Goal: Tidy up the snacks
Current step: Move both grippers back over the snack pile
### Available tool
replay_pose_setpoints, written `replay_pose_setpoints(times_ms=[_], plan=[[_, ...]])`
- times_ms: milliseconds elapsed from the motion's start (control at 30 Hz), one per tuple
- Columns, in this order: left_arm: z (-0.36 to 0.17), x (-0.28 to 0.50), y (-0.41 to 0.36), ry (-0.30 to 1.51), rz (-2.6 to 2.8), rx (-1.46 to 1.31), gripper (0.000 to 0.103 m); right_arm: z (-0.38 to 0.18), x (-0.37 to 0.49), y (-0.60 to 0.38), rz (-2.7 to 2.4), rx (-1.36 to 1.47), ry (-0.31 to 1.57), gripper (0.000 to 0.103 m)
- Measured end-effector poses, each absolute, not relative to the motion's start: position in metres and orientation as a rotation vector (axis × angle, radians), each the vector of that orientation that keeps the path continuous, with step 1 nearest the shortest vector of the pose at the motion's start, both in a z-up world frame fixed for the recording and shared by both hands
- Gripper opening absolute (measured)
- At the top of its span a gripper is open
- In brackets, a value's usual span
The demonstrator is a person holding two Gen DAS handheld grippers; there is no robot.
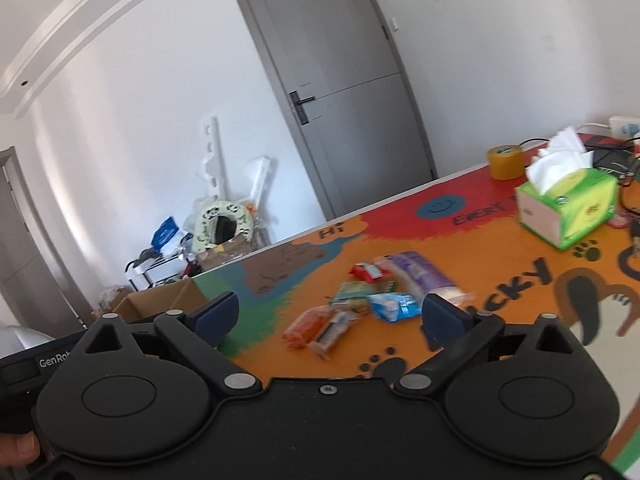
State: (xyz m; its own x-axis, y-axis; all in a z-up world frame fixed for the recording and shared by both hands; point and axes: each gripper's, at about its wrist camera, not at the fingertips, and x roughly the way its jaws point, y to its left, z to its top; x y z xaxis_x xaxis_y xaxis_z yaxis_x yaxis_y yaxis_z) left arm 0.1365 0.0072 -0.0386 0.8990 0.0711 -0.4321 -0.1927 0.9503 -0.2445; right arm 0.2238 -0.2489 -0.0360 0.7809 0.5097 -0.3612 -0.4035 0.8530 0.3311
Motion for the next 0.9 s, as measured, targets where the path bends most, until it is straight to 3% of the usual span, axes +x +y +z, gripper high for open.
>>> replay_pose_setpoints(times_ms=[900], plan=[[-0.077, 0.191, -0.033, 0.538, 0.096, -0.275, 0.089, -0.09, 0.262, -0.307, 0.389, 0.304, 0.564, 0.103]])
